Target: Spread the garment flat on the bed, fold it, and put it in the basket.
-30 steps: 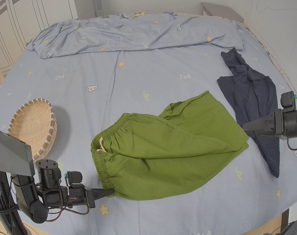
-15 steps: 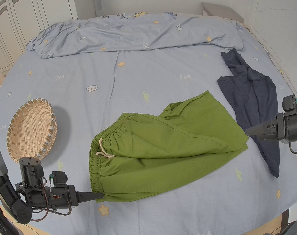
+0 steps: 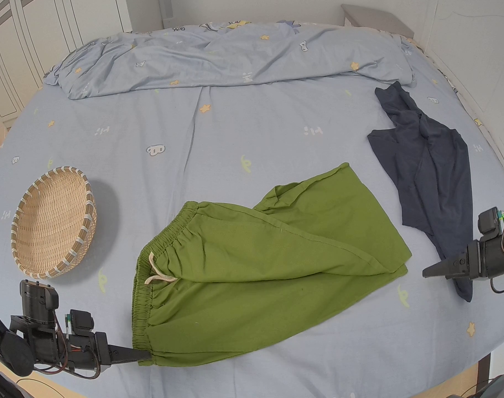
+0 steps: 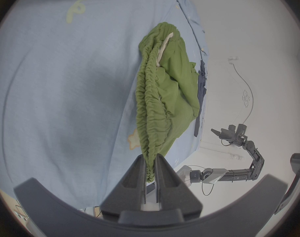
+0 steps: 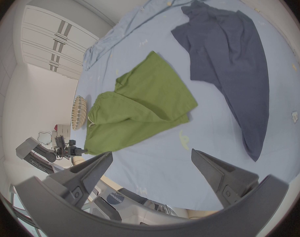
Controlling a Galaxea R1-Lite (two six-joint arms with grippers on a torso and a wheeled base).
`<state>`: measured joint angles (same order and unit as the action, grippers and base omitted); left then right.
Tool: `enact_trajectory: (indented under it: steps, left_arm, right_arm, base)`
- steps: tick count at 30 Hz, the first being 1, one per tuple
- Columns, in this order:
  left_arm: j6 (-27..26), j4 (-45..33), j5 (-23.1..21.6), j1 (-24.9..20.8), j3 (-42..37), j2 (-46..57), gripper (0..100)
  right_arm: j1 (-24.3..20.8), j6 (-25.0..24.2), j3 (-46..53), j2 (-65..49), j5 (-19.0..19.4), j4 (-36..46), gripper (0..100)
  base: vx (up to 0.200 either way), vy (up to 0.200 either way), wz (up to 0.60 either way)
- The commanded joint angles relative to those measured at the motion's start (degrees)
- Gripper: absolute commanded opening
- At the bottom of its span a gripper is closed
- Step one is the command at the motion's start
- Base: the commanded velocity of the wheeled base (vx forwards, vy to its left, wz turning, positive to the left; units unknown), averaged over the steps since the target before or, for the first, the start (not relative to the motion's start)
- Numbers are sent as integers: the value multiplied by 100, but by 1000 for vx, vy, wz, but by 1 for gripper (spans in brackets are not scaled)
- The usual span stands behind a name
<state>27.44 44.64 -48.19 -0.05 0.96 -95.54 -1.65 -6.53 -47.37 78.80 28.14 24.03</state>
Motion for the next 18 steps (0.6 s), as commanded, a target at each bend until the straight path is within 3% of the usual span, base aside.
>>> enact_trajectory:
  steps: [1,6,8,9,18]
  left_arm:
    - [-169,-325,3,427,-61,659,0]
    - [-213,-333,3,453,-52,668,0]
    - [-213,-333,3,453,-52,668,0]
    - [-274,-333,-24,427,-52,677,0]
    - [-283,-325,-24,436,-70,677,0]
  right_arm:
    - [288,205,536,558,183,-337,100]
    - [296,319,826,1313,350,-1260,100]
    - [296,319,826,1313,350,-1260,100]
    - [402,337,791,1700,684,-1621,100]
    - [481,328,527,2474,1581,-2069,100]
  base:
    - [0,0,0]
    - [0,0,0]
    - [0,0,0]
    - [0,0,0]
    - [0,0,0]
